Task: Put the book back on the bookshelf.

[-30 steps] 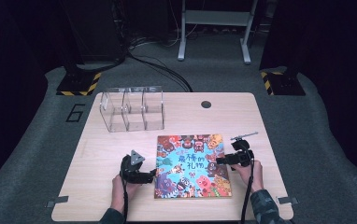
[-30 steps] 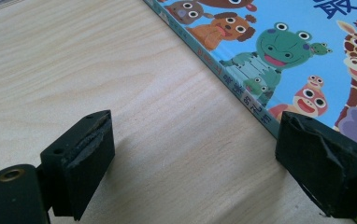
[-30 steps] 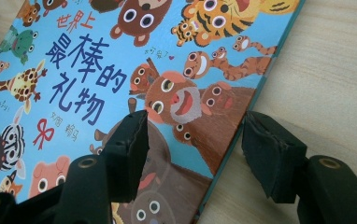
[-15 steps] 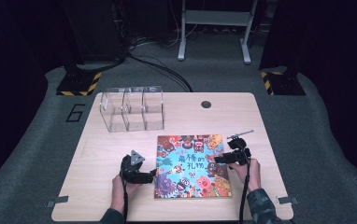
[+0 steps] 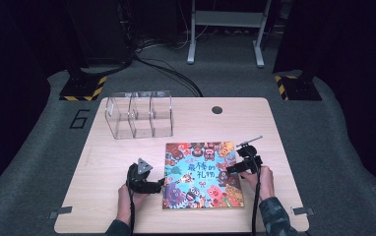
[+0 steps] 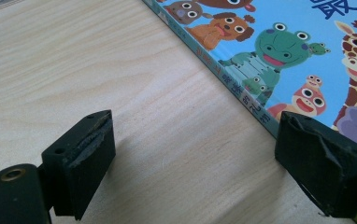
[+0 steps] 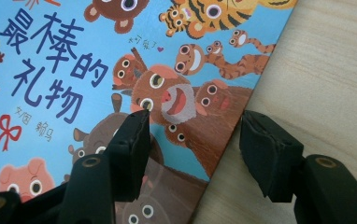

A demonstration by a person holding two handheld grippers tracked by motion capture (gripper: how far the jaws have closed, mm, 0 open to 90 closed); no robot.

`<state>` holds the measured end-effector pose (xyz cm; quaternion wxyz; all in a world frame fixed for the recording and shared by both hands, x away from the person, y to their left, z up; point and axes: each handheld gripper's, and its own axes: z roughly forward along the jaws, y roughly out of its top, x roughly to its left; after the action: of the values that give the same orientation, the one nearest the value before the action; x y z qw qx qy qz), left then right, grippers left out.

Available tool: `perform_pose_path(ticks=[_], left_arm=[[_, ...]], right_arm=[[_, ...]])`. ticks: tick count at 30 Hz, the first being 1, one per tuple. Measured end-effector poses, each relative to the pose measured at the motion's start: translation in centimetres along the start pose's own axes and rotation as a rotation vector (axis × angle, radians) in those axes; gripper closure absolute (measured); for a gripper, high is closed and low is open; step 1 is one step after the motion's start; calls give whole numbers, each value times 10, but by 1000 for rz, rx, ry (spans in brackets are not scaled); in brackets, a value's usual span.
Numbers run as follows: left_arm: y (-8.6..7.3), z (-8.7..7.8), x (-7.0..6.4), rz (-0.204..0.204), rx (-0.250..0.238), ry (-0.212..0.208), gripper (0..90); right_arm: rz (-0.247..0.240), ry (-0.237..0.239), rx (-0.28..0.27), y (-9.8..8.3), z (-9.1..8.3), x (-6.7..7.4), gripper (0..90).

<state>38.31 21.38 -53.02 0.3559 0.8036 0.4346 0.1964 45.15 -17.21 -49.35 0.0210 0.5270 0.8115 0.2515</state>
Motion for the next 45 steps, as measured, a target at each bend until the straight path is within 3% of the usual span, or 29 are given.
perform_pose_path(ticks=[1,11,17,24,30,32,44,45], left_arm=[[0,0,0,0,0,0,122],[0,0,0,1,-1,0,122],[0,0,0,0,-1,0,122],[0,0,1,9,0,-1,126],[0,0,1,9,-1,-2,126],[1,-1,1,20,15,-10,128],[0,0,0,13,-5,-2,138],[0,0,0,13,-6,-2,138]], right_arm=[[-13,-1,-7,-1,0,0,420],[30,80,-32,-6,-2,-7,417],[24,75,-39,-8,-3,-6,416],[-3,78,-91,-9,-12,-5,415],[24,121,-121,-9,-23,-4,413],[2,136,-137,-9,-25,-6,413],[-13,180,-180,-2,-29,0,385],[-35,177,-188,0,-30,0,381]])
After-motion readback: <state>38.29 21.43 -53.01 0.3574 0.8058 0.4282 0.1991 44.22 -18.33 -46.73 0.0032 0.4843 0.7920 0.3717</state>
